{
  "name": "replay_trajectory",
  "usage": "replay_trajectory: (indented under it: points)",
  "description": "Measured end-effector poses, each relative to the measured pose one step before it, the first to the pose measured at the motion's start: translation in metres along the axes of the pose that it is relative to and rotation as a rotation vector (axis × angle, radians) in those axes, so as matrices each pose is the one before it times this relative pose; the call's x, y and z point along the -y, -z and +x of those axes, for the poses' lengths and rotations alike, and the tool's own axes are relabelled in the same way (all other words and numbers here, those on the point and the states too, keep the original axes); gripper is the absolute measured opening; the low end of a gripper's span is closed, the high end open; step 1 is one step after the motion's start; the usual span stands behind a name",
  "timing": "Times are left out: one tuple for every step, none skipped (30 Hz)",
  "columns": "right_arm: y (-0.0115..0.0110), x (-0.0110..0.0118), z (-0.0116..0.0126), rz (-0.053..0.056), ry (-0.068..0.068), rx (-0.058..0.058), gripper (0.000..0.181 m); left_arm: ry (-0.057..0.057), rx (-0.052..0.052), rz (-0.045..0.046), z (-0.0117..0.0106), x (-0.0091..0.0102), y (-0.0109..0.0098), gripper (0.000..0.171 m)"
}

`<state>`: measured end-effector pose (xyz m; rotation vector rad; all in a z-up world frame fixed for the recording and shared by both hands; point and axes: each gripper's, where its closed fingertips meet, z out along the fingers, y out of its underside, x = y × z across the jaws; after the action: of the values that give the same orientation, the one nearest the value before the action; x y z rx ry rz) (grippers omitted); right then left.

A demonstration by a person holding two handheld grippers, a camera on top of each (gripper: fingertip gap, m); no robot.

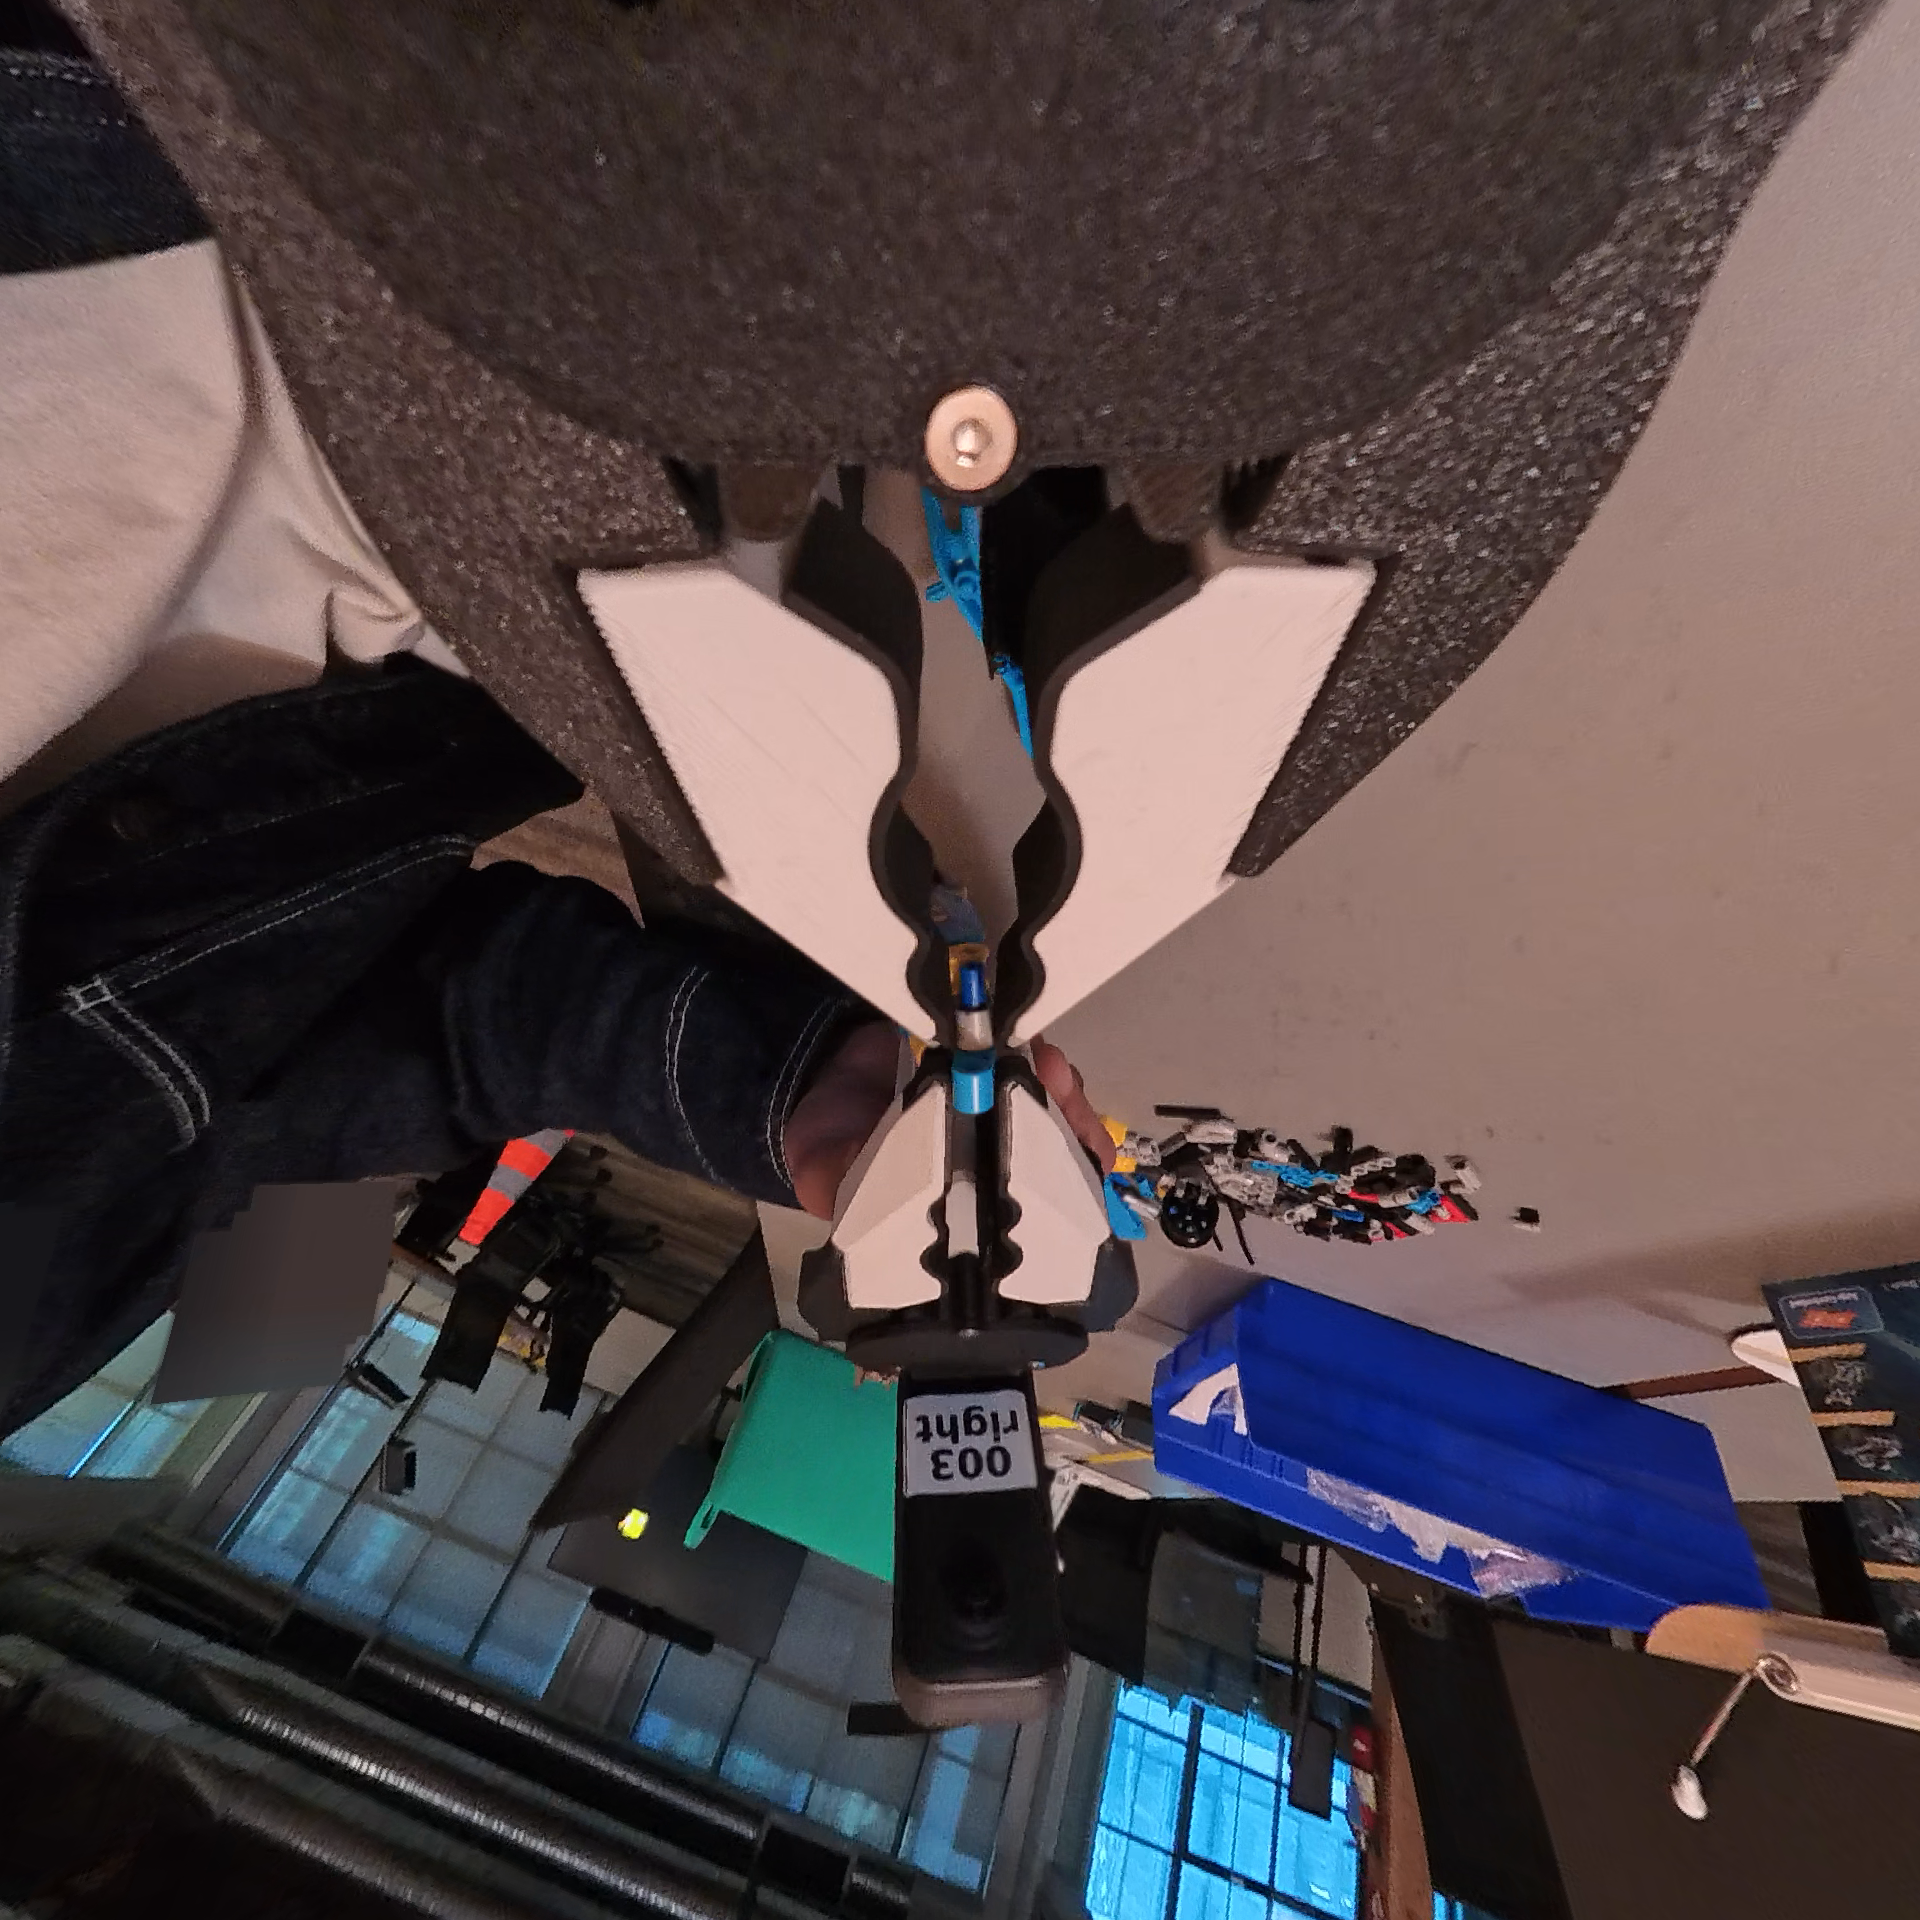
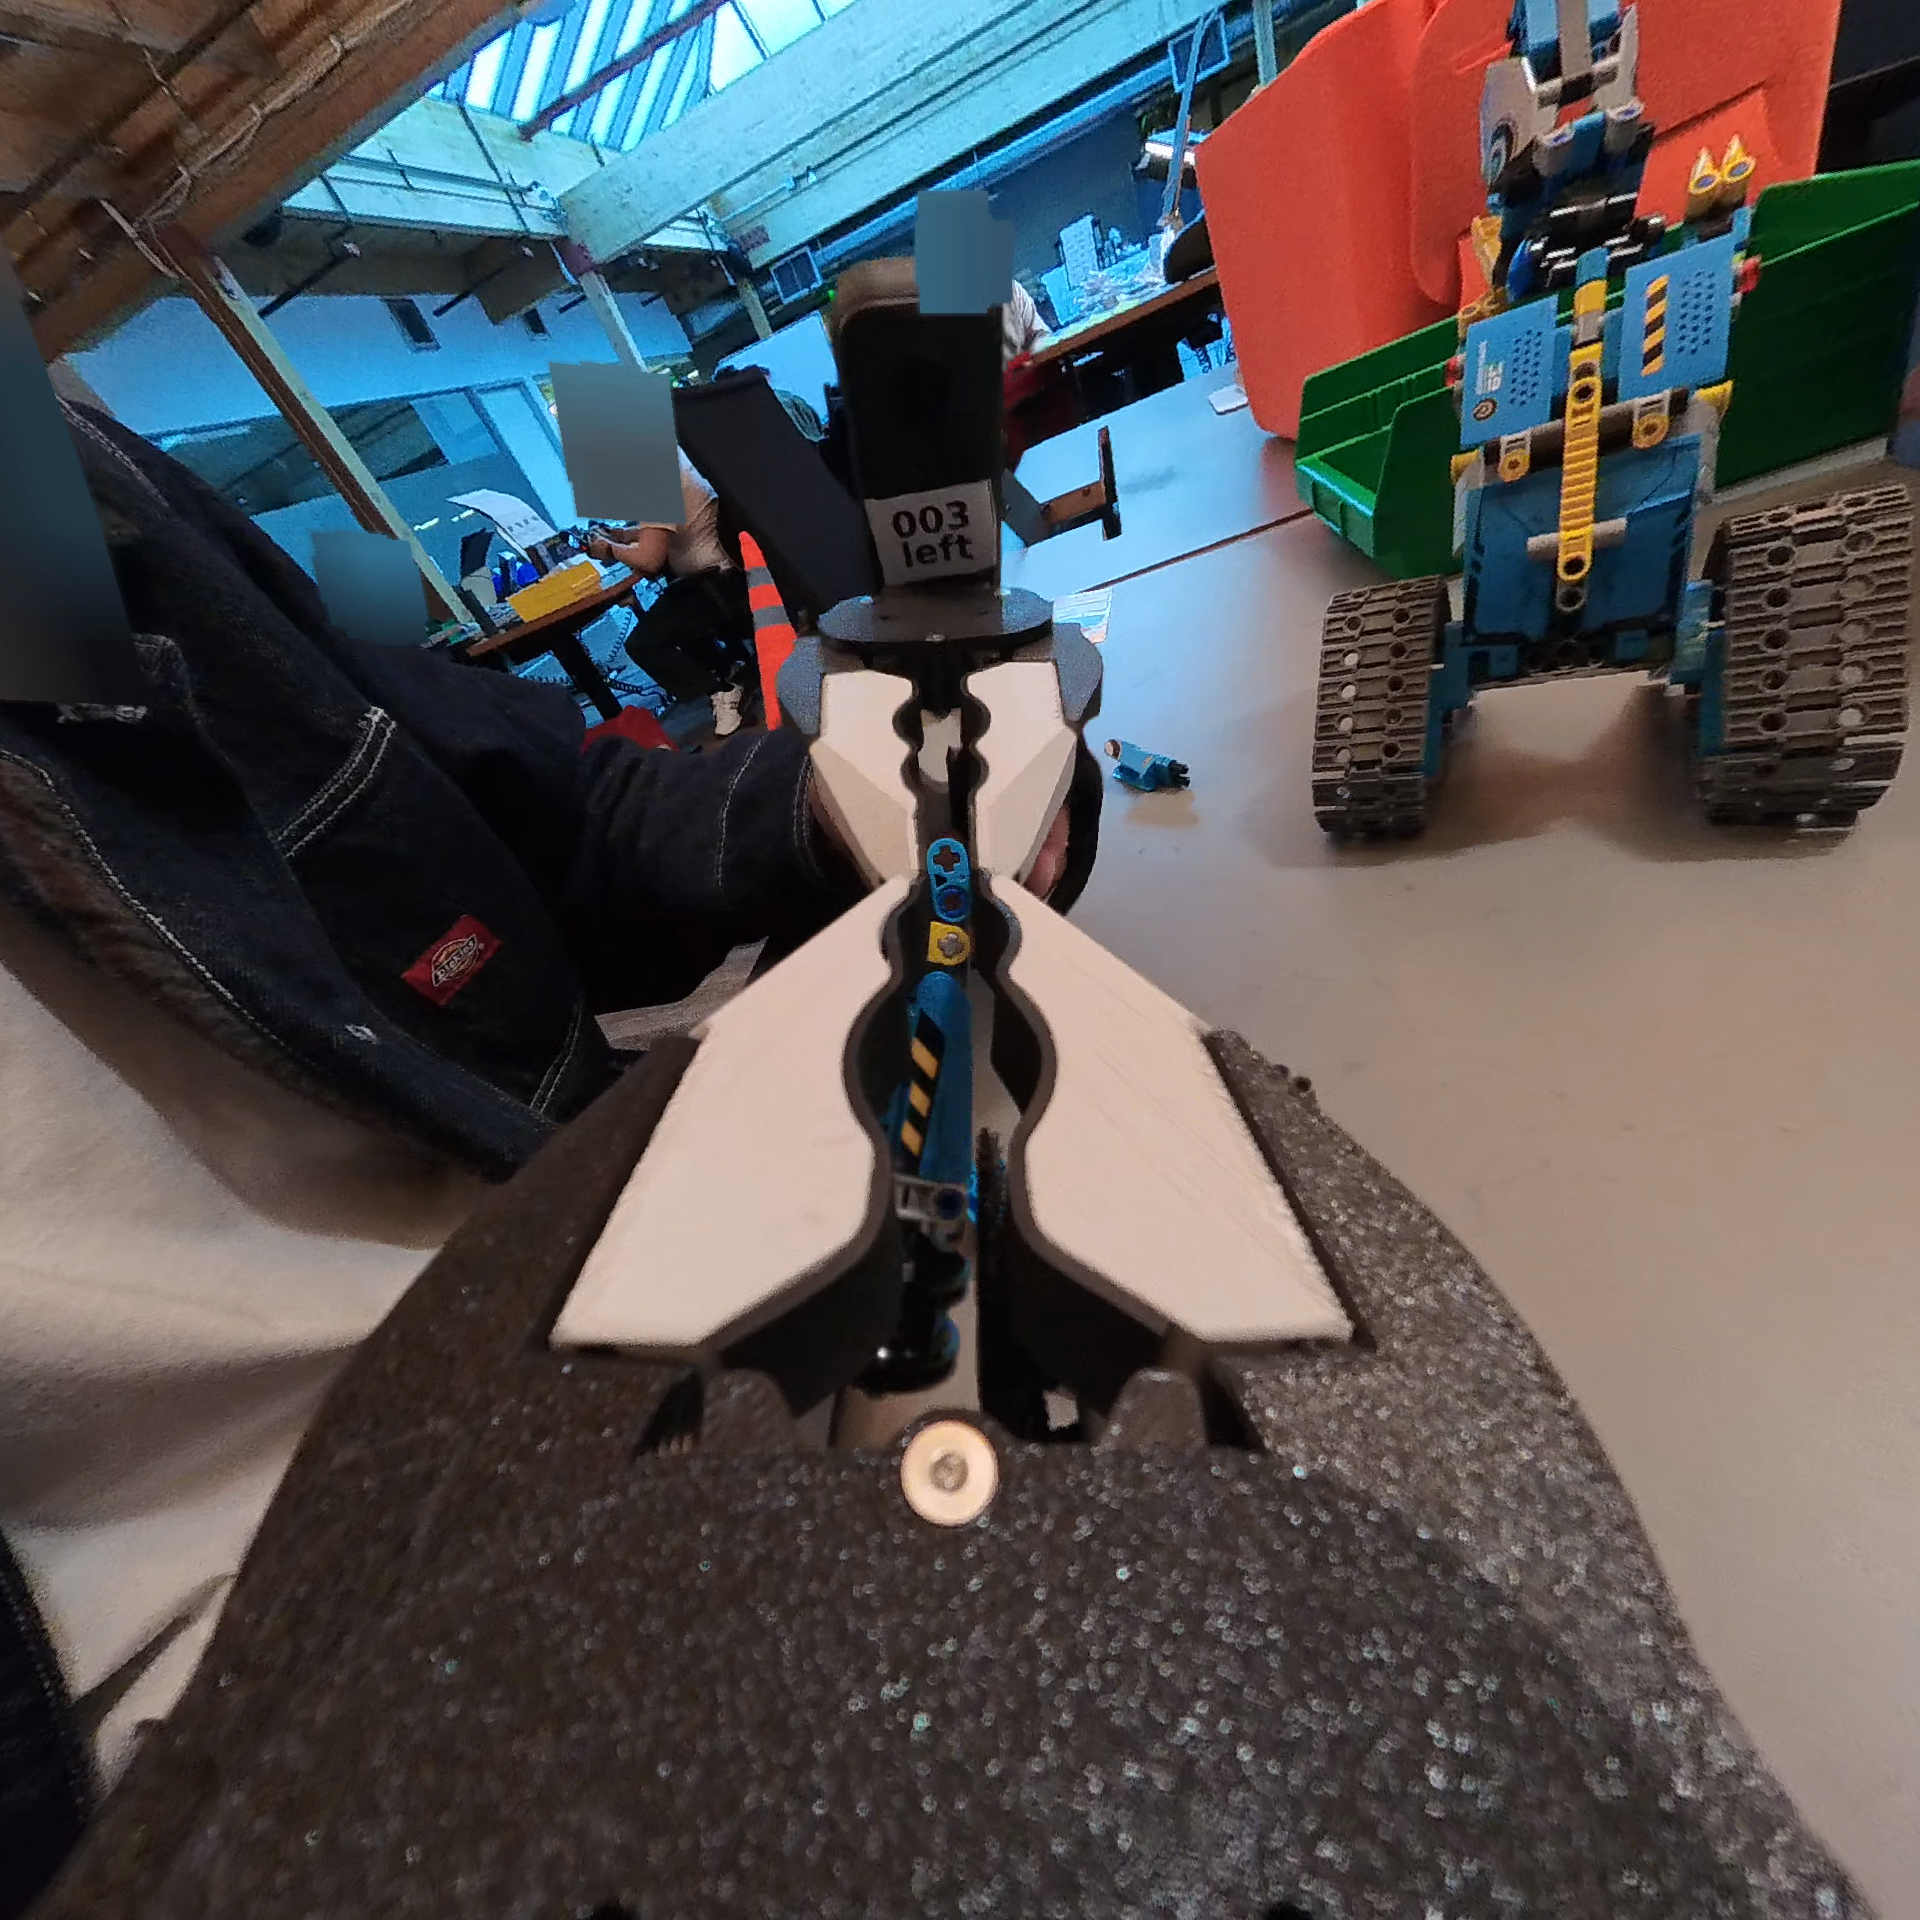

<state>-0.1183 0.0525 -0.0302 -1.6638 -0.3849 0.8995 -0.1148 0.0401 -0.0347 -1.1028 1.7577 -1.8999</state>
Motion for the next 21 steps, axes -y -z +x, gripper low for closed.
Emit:
replay_trajectory:
  points:
    - [-0.00032, -0.00135, 0.00166, -0.0068, 0.0106, -0.0133, 0.005, -0.0153, 0.0175, -0.01307, -0.00154, -0.00174, -0.00025, 0.006]
    - [-0.00057, -0.00112, 0.00164, -0.005, 0.0179, -0.017, 0.006, -0.0151, 0.0198, -0.0124, -0.00208, -0.00164, -0.00005, 0.006]
    - [-0.00088, -0.00106, 0.00003, -0.0045, 0.0115, -0.0077, 0.007, -0.0058, 0.0045, -0.01098, -0.00059, -0.00167, -0.00019, 0.006]
    - [-0.00142, -0.00058, -0.0002, -0.0012, 0.0027, -0.0021, 0.007, 0.0022, -0.0019, -0.01033, 0.00031, -0.00178, -0.00066, 0.006]
    - [-0.00206, -0.00179, -0.00072, -0.0088, -0.0042, 0.006, 0.007, -0.0039, 0.0026, -0.01785, 0.00011, -0.00308, -0.00165, 0.006]
    - [-0.00273, -0.00348, -0.00148, -0.0194, -0.0036, 0.0105, 0.01, -0.0129, 0.005, -0.02895, 0.00033, -0.00497, -0.00259, 0.005]
    - [-0.00052, -0.00261, -0.00003, -0.0138, -0.0009, -0.0004, 0.007, -0.0111, 0.0036, -0.02098, 0.00064, -0.0038, -0.00192, 0.005]
    - [0.00158, -0.00225, -0.00205, -0.0224, -0.0026, 0.0156, 0.002, -0.0008, -0.003, -0.00574, 0.00106, -0.00132, -0.00056, 0.005]
    - [0.00262, -0.00083, 0.00043, -0.0111, 0.0006, 0.0001, 0.002, 0.0041, -0.0051, 0.00011, 0.00091, -0.00005, -0.0001, 0.005]
    - [0.00329, 0.0014, 0.00159, 0.0111, 0.0168, -0.0134, 0.0, 0.0004, -0.0015, 0.00409, -0.00007, 0.00059, 0.00056, 0.005]
    - [0.0042, 0.0034, 0.00045, 0.0199, 0.0264, -0.0154, 0.0, 0.0023, 0.0007, 0.00792, -0.00078, 0.00138, 0.00145, 0.005]
    - [0.00384, 0.00528, -0.00345, 0.0267, 0.0127, 0.0099, 0.0, 0.0059, -0.0002, 0.00889, -0.00083, 0.00138, 0.00168, 0.005]
    - [0.00226, 0.00387, -0.00218, 0.0205, -0.0002, 0.0107, 0.007, 0.0075, -0.0055, 0.00575, 0.00007, 0.00078, 0.00109, 0.005]
    - [-0.00014, -0.00076, 0.00201, -0.0033, -0.0133, -0.0083, 0.02, 0.0055, -0.0057, 0.00327, 0.00061, 0.00032, 0.00036, 0.005]
    - [-0.00203, -0.00546, 0.00193, -0.0304, -0.0018, -0.0084, 0.02, -0.0001, -0.0003, 0.00025, 0.00009, 0.0, 0.00005, 0.005]
    - [-0.00265, -0.00587, 0.00085, -0.0359, 0.0194, -0.0107, 0.018, -0.0001, -0.0013, -0.001, 0.00029, -0.00025, -0.00008, 0.005]
    - [-0.00251, -0.0033, -0.00008, -0.0176, 0.0268, -0.0107, 0.016, 0.0034, -0.0057, 0.00179, 0.00075, 0.00031, 0.00001, 0.005]
    - [-0.00227, -0.00258, -0.00093, -0.0103, 0.0157, -0.0008, 0.015, 0.003, -0.004, 0.00179, 0.00061, 0.00025, 0.00015, 0.005]
    - [-0.00041, -0.00008, -0.0002, 0.0018, -0.0057, 0.0028, 0.013, -0.0009, 0.0009, -0.00209, -0.00003, -0.00053, 0.00005, 0.005]
    - [0.00031, -0.00023, -0.00054, -0.0037, -0.0028, 0.0051, 0.011, -0.0036, 0.001, -0.00302, 0.00021, -0.00085, -0.00025, 0.005]
    - [0.00052, -0.00032, -0.00069, -0.0038, 0.0002, 0.0062, 0.008, -0.0036, 0.0, -0.00372, 0.00043, -0.00069, -0.00059, 0.005]
